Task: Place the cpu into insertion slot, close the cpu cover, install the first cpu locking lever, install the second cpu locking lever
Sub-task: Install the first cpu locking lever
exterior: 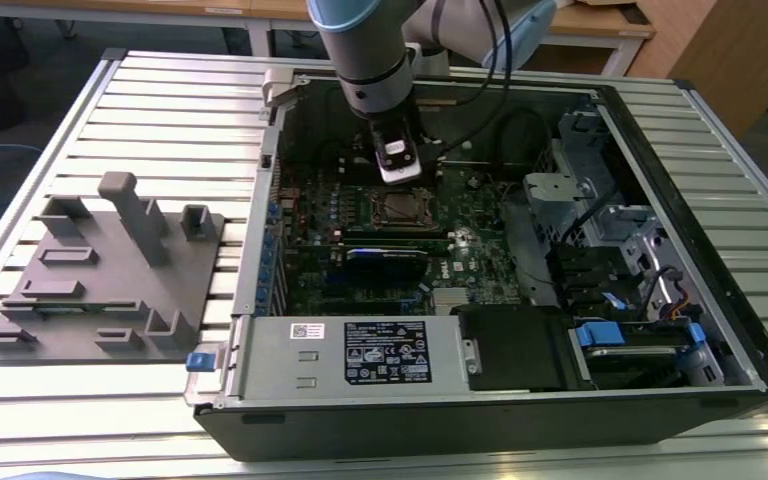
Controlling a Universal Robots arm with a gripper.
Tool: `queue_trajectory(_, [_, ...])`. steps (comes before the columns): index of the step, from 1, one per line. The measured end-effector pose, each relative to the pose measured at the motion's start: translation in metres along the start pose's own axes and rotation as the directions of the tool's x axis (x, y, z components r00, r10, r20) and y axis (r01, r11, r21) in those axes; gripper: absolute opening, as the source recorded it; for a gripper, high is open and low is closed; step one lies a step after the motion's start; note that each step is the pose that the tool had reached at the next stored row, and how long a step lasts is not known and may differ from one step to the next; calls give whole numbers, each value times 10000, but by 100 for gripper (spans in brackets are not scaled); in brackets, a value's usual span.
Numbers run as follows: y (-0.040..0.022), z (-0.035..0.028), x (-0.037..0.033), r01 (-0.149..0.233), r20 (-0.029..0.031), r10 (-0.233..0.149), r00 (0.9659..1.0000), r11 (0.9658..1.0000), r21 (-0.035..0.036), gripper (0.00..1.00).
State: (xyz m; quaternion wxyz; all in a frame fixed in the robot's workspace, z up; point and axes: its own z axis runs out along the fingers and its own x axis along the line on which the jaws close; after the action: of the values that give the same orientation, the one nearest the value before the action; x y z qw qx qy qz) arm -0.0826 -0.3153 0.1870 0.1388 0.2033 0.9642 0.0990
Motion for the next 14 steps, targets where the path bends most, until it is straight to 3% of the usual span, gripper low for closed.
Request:
queue_trajectory(9, [11, -41, -9, -31, -35, 31, 10000, 10000, -85, 10])
queue_trajectory(10, [36, -138, -33, -32, -42, 31, 10000, 10000, -81, 10])
queue_trajectory(14, [54, -207, -50, -32, -47, 32, 10000, 10000, -77, 10])
